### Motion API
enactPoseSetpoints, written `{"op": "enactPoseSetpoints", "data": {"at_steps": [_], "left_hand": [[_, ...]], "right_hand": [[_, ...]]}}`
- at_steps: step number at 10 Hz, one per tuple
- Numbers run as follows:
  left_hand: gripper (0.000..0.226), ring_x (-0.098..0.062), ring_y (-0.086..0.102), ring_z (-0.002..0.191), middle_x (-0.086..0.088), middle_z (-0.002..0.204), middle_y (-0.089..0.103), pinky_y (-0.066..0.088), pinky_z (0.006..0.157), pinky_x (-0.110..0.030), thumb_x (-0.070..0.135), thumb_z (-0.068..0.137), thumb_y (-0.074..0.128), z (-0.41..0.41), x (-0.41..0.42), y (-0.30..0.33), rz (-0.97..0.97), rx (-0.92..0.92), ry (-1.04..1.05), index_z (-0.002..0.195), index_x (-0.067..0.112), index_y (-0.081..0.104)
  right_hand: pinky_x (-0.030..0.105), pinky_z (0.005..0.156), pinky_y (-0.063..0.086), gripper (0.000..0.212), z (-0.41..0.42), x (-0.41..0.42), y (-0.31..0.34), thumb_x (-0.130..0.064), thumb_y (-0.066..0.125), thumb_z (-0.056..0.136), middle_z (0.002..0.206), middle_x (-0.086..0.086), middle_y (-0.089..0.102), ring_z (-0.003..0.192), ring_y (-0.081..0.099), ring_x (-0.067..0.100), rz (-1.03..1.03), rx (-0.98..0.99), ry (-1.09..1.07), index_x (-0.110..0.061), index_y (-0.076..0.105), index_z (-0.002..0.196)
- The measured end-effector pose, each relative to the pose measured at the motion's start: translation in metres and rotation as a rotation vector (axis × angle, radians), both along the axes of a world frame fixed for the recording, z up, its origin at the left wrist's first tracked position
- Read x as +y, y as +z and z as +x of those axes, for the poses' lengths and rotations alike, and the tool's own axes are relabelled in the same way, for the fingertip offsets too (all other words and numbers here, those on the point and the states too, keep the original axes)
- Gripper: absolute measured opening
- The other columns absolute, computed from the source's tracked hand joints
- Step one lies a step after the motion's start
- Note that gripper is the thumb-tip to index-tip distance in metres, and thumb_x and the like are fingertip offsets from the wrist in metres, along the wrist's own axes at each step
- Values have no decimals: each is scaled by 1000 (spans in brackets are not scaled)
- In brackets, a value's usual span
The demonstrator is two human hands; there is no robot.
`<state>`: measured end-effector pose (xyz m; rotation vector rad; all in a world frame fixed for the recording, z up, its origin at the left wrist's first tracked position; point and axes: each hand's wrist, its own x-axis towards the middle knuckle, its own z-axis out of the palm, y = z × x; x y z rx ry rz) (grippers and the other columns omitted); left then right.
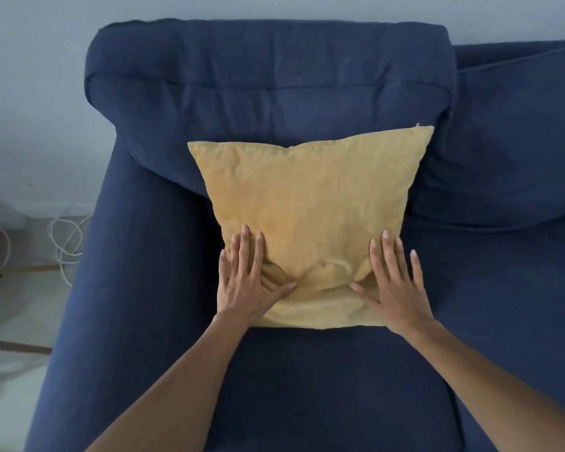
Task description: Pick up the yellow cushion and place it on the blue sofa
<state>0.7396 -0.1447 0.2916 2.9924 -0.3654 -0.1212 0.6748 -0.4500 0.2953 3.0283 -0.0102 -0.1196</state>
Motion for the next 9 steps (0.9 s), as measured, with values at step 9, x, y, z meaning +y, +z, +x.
{"op": "enactPoseSetpoints", "data": {"at_steps": [9], "left_hand": [[106, -31, -1, 162, -11, 176, -8, 17, 127, -56, 82, 93, 43, -101, 25, -18, -167, -24, 9, 171, 19, 7]], "right_hand": [[58, 128, 19, 81, -78, 29, -2, -54, 36, 106, 176, 21, 0, 162, 10, 39, 89, -5, 98, -8, 13, 169]]}}
